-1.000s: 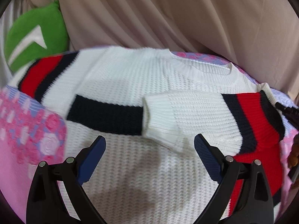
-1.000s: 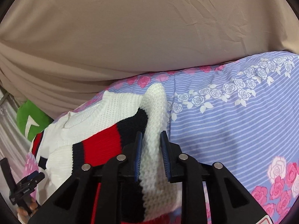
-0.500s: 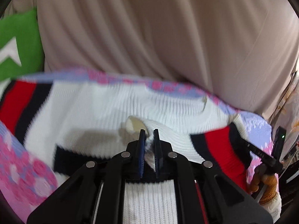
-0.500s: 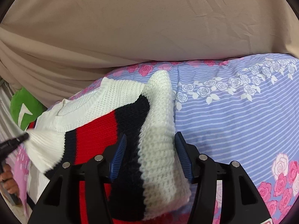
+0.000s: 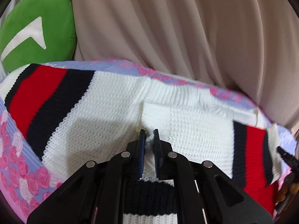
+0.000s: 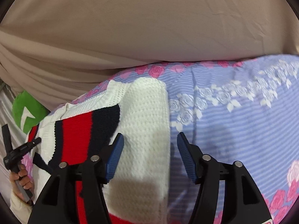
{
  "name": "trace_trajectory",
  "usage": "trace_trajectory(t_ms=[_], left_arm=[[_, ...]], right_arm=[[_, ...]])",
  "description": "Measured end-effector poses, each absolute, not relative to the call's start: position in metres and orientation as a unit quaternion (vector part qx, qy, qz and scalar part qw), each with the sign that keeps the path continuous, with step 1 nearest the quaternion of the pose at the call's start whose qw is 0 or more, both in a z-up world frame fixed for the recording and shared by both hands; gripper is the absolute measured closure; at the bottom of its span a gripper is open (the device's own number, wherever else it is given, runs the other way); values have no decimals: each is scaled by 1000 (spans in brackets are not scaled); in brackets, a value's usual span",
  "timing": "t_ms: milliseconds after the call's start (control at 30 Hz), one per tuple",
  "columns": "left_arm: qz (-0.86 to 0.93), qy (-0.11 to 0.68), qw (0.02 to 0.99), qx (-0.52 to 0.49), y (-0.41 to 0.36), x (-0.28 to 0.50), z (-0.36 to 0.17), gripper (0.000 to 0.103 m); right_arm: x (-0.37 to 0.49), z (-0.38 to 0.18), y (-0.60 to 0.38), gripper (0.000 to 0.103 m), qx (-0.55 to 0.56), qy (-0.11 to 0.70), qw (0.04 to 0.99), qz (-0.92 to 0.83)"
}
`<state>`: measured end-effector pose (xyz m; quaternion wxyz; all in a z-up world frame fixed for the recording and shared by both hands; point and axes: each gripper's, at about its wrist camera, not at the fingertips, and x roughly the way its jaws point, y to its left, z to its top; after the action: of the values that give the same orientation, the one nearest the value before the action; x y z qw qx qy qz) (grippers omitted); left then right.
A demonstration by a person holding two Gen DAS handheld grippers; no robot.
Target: Fold small clothes
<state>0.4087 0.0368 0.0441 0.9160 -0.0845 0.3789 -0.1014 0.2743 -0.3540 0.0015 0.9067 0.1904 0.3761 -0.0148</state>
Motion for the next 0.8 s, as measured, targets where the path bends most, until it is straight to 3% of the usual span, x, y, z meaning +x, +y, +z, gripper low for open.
trace_trajectory(t_ms=[33, 67, 233, 333, 400, 533, 633, 667, 700, 733, 767, 800], left_arm=[[-103, 377, 917, -81, 34, 410, 49, 95], [-103, 372, 920, -76, 31, 410, 55, 95], [-110, 341, 931, -74, 31, 405, 76, 95], [-93, 380, 919, -52, 27, 419, 45, 95], [-87, 372, 923, -53, 28, 414, 37, 95], [-94, 362, 925, -66, 35, 402, 38, 95], [-99, 359, 925, -76, 38, 398, 37, 95], [-98, 358, 925, -78, 39, 398, 37, 95], [-96, 357, 926, -80, 38, 397, 38, 95], [-94, 357, 926, -79, 37, 398, 37, 95], [-93, 358, 926, -77, 36, 398, 37, 95], [-92, 358, 926, -73, 35, 395, 38, 95]], right_arm=[[283, -1, -351, 51, 184, 390, 902, -17], [289, 0, -350, 85, 182, 397, 899, -17], [262, 30, -373, 88, 235, 301, 924, -8], [281, -15, -385, 87, 238, 382, 893, -26], [268, -8, -387, 87, 236, 365, 900, -21], [212, 22, -381, 74, 223, 318, 922, -9], [194, 16, -374, 49, 218, 347, 912, 12], [196, 8, -371, 48, 222, 362, 905, 23], [202, 0, -367, 48, 222, 378, 898, 31], [208, -7, -354, 57, 208, 390, 896, 33], [210, -8, -349, 78, 187, 390, 902, 23], [206, -5, -346, 78, 172, 380, 909, 15]])
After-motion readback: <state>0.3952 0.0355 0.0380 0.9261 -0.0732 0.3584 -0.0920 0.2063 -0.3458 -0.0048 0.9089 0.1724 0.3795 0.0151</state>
